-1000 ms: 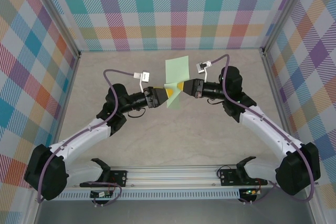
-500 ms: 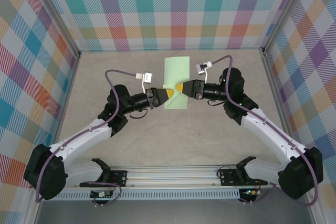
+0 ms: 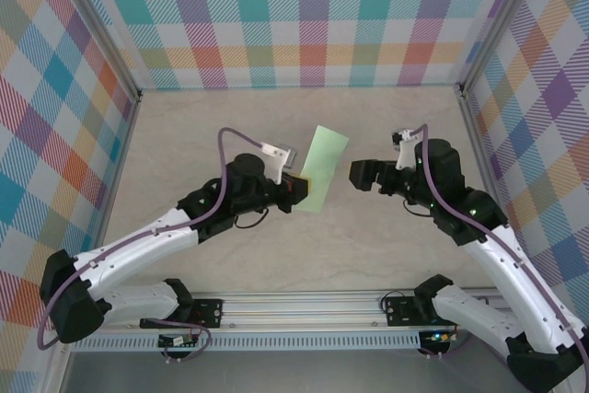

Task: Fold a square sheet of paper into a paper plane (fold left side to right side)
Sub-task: Turn over the paper at the center of the table.

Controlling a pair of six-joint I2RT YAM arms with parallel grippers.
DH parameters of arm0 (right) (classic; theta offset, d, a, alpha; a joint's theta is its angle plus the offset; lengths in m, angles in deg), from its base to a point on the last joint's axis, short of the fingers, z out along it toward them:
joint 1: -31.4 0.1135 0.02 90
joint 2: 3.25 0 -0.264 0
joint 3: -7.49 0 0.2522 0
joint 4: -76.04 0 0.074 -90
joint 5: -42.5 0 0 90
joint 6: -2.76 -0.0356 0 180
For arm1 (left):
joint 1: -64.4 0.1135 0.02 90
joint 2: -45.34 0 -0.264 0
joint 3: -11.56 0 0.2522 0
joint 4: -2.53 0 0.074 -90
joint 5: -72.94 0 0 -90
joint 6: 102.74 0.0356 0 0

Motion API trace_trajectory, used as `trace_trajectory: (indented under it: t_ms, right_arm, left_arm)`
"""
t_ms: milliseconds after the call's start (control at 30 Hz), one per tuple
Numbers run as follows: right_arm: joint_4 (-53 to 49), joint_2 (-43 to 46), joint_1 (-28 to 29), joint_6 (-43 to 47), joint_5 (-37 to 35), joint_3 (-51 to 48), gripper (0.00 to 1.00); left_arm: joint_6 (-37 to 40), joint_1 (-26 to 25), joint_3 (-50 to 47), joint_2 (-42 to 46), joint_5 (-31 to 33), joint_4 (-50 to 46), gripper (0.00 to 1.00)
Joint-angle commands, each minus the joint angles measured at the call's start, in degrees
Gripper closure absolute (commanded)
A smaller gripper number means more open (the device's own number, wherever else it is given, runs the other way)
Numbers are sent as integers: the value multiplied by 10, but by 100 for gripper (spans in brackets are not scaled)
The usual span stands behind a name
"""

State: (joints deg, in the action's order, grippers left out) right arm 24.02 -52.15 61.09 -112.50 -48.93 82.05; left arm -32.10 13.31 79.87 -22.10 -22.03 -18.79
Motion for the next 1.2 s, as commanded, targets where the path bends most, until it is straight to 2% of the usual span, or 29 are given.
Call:
trace_trajectory:
  t_ms: [0,167,233,333,467,567,833,1033,1167]
  right_arm:
    - [-121,31,1,34,-175,-4,0]
    - [-123,87,0,23,-236,-31,0]
    - [-126,99,1,20,-253,-37,0]
    - [-145,101,0,21,-272,-34,0]
    - [-170,96,1,21,-290,-25,0]
    - [-175,100,1,20,-295,-24,0]
    - [-192,100,0,21,-294,-17,0]
    - [-211,97,0,24,-303,-12,0]
    - [-232,94,0,21,-314,2,0]
  left_arm:
    - [53,-49,43,-59,252,-189,93]
    - [-49,-100,123,-189,484,-346,95]
    - [-108,-110,161,-249,541,-406,95]
    - [-186,-114,229,-339,587,-505,96]
    - [-253,-119,307,-437,582,-576,98]
    - [-282,-122,341,-480,556,-583,98]
    - [-262,-123,420,-580,454,-566,95]
    - [-230,-116,451,-615,378,-530,86]
    - [-205,-106,462,-607,333,-497,69]
